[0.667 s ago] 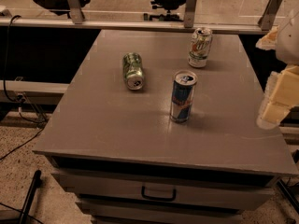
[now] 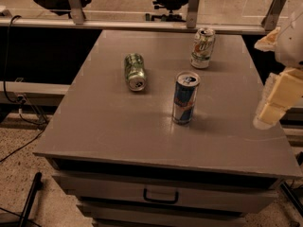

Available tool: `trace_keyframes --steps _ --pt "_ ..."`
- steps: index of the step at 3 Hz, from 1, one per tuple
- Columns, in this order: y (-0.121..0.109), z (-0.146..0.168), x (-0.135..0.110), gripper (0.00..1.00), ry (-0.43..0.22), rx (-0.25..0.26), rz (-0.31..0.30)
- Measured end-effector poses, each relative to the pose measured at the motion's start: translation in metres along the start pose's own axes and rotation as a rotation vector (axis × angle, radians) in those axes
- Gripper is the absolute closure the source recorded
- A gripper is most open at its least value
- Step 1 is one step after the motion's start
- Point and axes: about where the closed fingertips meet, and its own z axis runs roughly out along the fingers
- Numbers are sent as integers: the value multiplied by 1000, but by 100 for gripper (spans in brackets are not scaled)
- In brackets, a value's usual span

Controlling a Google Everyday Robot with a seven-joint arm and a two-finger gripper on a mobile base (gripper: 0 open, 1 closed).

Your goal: Knock redbull can over

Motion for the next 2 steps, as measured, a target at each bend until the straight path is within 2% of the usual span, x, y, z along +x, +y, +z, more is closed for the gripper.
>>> trace_keyframes --steps 1,2 --pt "-5 16 -14 0 -60 -21 -48" --pt "-5 16 -14 0 -60 -21 -48"
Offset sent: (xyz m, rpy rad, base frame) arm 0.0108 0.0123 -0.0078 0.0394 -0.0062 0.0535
